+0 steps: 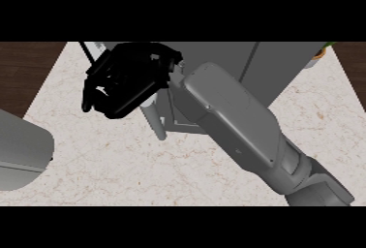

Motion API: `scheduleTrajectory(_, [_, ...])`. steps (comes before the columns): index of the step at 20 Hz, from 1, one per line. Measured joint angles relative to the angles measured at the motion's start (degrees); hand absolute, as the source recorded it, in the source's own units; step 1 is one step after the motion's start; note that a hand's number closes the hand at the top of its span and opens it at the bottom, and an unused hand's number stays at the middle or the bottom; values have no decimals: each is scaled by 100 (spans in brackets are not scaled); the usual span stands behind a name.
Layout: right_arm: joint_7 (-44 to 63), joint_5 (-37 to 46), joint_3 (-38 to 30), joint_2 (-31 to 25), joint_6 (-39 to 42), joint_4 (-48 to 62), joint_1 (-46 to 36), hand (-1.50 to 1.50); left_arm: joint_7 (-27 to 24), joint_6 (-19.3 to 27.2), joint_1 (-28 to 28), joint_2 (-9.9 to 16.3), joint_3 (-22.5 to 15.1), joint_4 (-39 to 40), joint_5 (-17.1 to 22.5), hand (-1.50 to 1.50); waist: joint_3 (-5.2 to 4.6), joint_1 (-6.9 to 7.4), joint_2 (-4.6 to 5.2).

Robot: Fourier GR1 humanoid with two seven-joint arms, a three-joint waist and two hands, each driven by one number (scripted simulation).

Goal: Pick up the wine, place it into the cabinet and close the cabinet

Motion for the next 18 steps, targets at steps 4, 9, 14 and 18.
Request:
scheduleTrajectory(4, [-244,-41,-73,3,196,341,-112,150,139,-90,-1,-108,123,14,-47,-150,-30,16,-36])
scheduleTrajectory(9, [-509,-13,-170,-4,431,672,-184,150,230,-65,-47,-265,248,6,-142,-150,-66,54,-87])
scheduleTrajectory(14, [-823,194,-207,-16,335,734,-147,150,316,-27,-52,-343,355,-36,-193,-150,-114,79,-115])
scheduleTrajectory(18, [-1096,385,-180,-15,249,675,-81,150,355,-6,-46,-365,425,-68,-269,-150,-140,80,-119])
